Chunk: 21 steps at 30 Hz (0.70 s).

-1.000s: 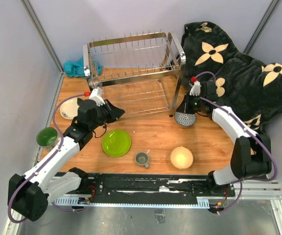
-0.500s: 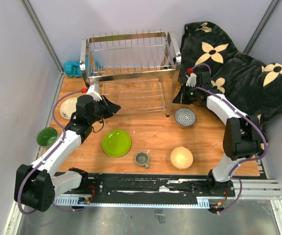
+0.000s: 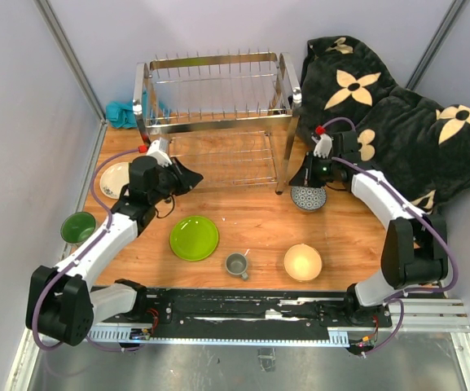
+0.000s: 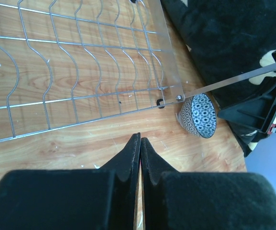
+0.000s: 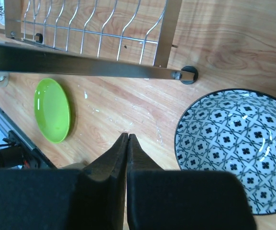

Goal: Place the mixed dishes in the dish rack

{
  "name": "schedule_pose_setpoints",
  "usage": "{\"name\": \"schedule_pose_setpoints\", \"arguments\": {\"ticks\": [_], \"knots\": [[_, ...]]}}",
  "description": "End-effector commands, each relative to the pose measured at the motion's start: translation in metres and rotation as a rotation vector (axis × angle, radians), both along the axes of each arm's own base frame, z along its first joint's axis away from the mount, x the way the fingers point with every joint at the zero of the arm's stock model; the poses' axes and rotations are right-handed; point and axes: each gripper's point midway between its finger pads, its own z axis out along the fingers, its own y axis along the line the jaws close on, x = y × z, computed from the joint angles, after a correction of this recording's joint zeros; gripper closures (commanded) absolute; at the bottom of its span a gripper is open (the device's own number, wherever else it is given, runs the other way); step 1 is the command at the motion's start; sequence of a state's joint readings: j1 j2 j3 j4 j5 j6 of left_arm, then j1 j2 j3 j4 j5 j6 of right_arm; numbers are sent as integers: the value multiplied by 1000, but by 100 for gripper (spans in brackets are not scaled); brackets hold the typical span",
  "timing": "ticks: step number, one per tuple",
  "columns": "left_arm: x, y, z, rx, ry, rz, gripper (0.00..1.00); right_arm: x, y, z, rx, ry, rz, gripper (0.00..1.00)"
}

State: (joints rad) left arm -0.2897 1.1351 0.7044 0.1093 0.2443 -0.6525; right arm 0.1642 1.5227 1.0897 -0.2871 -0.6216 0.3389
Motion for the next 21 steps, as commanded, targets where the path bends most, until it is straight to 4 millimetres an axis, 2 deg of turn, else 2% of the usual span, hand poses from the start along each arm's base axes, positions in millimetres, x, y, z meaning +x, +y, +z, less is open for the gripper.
{"name": "schedule_pose_setpoints", "arguments": {"ticks": [1,10,14,18,21], "knots": [[12,-2,24,-3,-69,-10,95,6,19,10,88,-4,38,99],[10,-1,30,-10,-75,-7,95,58,33,17,122,-36,15,99],[6,1,29,-2,-72,-6,95,76,36,19,124,-41,13,99],[2,2,27,0,-69,-10,95,77,39,23,128,-44,28,99],[-10,-11,27,-6,-73,-62,95,58,30,28,97,-60,29,99]]}}
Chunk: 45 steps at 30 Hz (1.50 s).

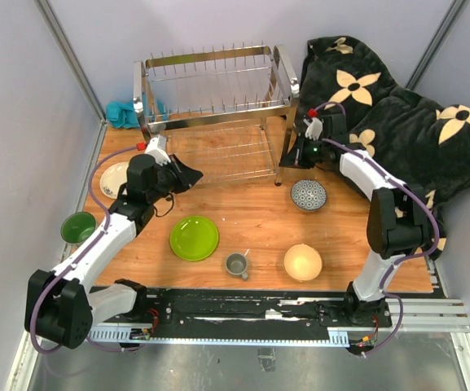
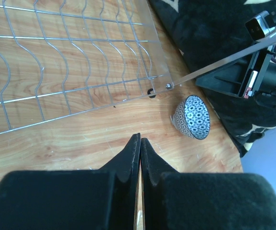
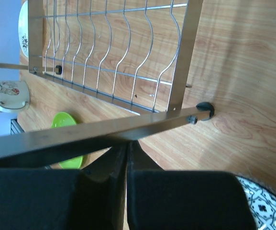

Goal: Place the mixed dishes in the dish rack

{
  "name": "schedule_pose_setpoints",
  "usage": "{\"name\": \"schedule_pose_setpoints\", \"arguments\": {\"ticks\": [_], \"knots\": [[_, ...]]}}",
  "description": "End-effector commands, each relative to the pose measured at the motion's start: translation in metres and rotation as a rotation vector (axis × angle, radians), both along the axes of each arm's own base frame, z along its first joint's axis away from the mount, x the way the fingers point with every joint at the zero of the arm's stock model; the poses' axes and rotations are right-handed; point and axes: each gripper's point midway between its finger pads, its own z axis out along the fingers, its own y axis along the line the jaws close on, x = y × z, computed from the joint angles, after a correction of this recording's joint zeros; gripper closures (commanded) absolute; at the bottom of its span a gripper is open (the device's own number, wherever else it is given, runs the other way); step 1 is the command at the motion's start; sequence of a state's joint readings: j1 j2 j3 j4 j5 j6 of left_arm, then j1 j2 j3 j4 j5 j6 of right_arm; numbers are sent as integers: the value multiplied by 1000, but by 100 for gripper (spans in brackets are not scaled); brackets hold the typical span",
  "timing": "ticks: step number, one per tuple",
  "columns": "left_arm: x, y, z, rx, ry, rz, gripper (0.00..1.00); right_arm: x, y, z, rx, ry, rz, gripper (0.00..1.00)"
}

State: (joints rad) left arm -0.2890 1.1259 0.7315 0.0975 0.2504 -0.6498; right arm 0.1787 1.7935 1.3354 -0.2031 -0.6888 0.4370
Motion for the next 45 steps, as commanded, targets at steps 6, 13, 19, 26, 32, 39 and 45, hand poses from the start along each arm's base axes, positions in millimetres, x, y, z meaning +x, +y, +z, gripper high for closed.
{"name": "schedule_pose_setpoints", "arguments": {"ticks": [6,13,19,26,32,39,45], "knots": [[-48,-70,2,100,-62,-192,83,-58,-41,30,-117,-111,-66,85],[-61,-149,-15,304,-93,-356,61,-92,-108,42,-289,-118,-282,47],[-56,-236,-16,413,-135,-504,43,-115,-145,36,-334,-79,-429,40],[-42,-298,-37,555,-166,-664,42,-133,-172,27,-356,-36,-512,39],[-36,-321,-53,603,-212,-743,39,-140,-186,23,-408,-35,-553,35],[-35,-333,-80,644,-204,-819,39,-139,-199,18,-447,-13,-589,29],[-31,-340,-98,686,-215,-856,39,-143,-205,6,-455,18,-610,27]]}}
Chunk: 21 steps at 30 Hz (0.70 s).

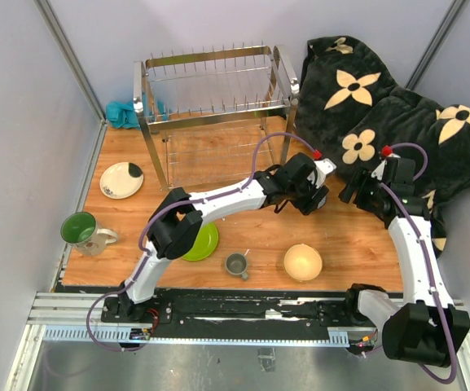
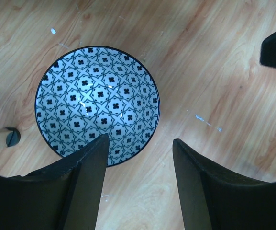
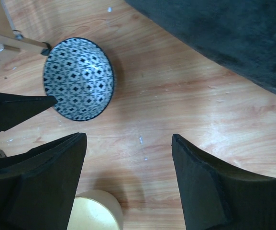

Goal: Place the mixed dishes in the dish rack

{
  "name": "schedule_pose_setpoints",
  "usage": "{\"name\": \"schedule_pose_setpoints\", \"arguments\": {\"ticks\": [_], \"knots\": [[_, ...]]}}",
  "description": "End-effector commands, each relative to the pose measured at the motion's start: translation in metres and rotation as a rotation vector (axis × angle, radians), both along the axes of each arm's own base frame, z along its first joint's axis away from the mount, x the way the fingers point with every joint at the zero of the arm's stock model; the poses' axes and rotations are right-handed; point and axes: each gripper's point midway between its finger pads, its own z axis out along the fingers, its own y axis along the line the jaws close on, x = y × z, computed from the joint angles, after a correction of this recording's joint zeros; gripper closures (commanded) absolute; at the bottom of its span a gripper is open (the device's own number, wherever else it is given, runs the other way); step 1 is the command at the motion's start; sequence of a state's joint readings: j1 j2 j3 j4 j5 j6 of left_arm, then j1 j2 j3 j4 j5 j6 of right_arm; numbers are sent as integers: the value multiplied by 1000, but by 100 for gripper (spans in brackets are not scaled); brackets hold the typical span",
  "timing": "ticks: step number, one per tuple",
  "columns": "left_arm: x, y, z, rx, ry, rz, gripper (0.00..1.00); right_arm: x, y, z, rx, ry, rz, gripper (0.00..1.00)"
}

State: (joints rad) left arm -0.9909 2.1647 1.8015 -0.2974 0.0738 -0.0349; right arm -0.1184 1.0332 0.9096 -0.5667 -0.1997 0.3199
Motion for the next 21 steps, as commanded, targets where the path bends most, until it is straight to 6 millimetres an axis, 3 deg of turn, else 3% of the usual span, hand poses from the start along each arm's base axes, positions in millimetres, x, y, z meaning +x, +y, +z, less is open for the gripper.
{"name": "schedule_pose_setpoints", "arguments": {"ticks": [1,21], "knots": [[-1,-12,-2,15,-31,-71,39,-8,-15,-14,-18,46,-52,27],[3,-21,-42,88,-30,-139,43,-10,-21,-29,8,67,-81,26]]}}
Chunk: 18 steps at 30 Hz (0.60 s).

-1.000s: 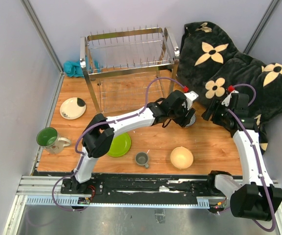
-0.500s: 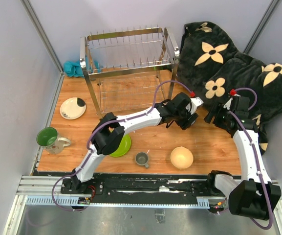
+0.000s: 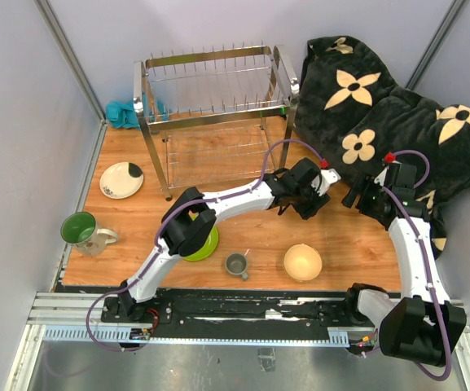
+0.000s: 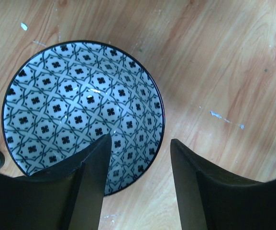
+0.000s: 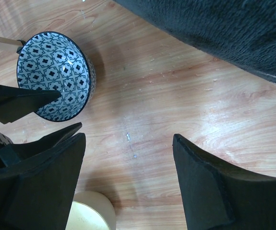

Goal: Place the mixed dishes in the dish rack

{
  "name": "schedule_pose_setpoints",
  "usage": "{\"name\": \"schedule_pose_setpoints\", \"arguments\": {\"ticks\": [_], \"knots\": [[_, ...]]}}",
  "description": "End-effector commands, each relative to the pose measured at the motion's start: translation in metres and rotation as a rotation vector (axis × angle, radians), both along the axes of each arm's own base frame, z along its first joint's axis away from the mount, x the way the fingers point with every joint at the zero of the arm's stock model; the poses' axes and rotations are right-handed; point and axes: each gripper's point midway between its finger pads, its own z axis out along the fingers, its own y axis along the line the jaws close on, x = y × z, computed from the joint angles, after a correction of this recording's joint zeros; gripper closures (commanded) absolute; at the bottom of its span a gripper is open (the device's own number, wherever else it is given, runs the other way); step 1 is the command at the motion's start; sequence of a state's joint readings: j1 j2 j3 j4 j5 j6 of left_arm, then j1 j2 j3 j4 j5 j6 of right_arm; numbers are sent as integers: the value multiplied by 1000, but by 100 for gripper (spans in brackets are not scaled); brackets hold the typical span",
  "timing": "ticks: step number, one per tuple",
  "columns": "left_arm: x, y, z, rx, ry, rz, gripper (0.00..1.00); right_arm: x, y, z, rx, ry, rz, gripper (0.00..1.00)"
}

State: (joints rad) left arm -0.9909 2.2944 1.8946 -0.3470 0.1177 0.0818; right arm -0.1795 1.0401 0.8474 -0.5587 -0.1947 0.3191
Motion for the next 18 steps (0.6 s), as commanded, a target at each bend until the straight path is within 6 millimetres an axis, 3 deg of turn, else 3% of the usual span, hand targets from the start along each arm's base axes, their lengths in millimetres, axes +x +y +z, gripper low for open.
{"name": "schedule_pose_setpoints", "arguments": {"ticks": [1,6,10,14,18], "knots": [[1,-12,0,-7,-17,-31,43,0,-4,-4,5,6,-17,25],[1,-13,-9,8,-3,-26,44,1,-5,-5,9,8,-19,25],[1,-10,-17,23,7,-19,51,1,-5,-5,10,8,-19,25],[3,-8,-18,28,12,-7,66,0,-5,-6,8,11,-20,25],[3,-6,-18,22,25,5,88,0,-5,-8,11,14,-18,25]]}}
